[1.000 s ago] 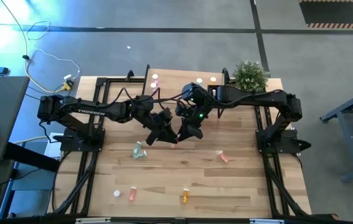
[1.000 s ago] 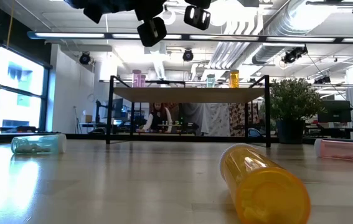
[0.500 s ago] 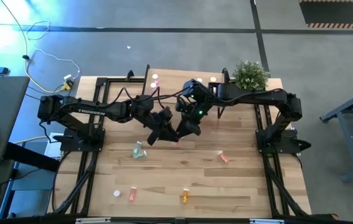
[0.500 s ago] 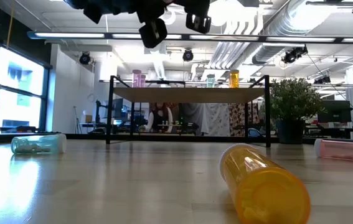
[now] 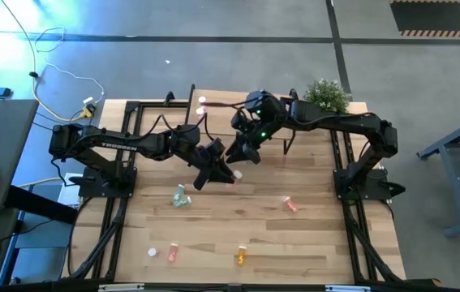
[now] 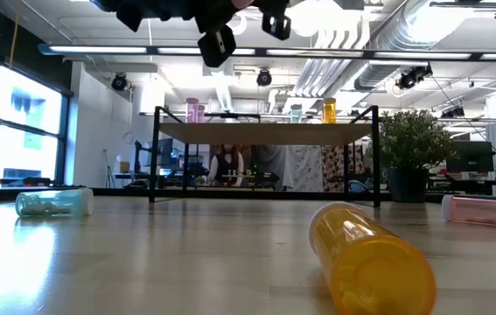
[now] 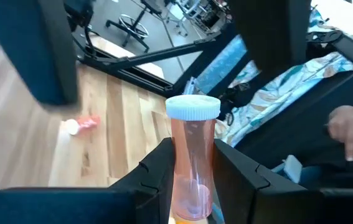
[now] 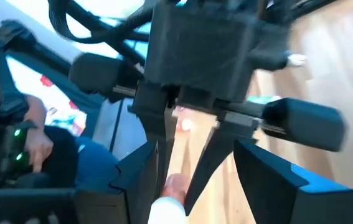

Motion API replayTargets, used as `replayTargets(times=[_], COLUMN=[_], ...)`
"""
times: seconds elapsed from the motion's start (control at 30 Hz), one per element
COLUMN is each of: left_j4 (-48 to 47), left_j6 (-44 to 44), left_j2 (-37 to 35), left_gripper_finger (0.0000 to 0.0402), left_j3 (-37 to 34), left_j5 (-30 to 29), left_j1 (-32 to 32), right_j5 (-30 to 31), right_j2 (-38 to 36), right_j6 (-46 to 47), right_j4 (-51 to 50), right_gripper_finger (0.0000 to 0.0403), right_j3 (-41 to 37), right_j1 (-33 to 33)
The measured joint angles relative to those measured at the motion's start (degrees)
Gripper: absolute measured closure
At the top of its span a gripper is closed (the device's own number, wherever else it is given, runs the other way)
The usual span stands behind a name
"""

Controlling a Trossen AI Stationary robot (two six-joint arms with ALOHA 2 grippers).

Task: Pick and place medicine bottles onto shelf by color
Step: Put the bottom right pink pill bottle on the shelf

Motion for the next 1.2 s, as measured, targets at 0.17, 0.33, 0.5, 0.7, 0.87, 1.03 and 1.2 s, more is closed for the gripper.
replayTargets(times=[0.17,0.33,0.5,0.7,0.87,1.03,1.2], left_j4=[0.0,0.6,4.0,6.2,6.6,8.0,15.7], left_j6=[4.4,12.2,15.4,15.9,14.7,14.6,19.0], left_j2=[0.0,0.0,0.0,0.0,0.6,3.9,9.1], left_gripper_finger=[0.0316,0.0316,0.0316,0.0316,0.0316,0.0316,0.0316], left_j3=[0.0,0.0,0.0,0.0,0.1,0.1,0.0], left_j5=[-5.0,-16.7,-34.9,-61.4,-79.6,-90.1,-92.2], left_j1=[-0.1,-1.5,-4.4,-8.1,-10.7,-12.1,-12.2], right_j5=[4.3,8.1,11.7,17.6,20.4,21.2,21.6], right_j2=[-2.6,-6.4,-11.3,-18.0,-23.0,-25.3,-24.6], right_j6=[0.7,1.0,-1.9,-7.7,-13.2,-16.1,-18.2], right_j4=[0.6,0.5,0.6,0.7,0.8,1.3,1.4], right_gripper_finger=[0.0201,0.0201,0.0201,0.0201,0.0201,0.0201,0.0201], right_j3=[0.0,0.0,0.0,0.0,0.0,0.0,0.0], right_j1=[-0.7,-1.7,-4.3,-9.1,-12.0,-13.8,-14.9])
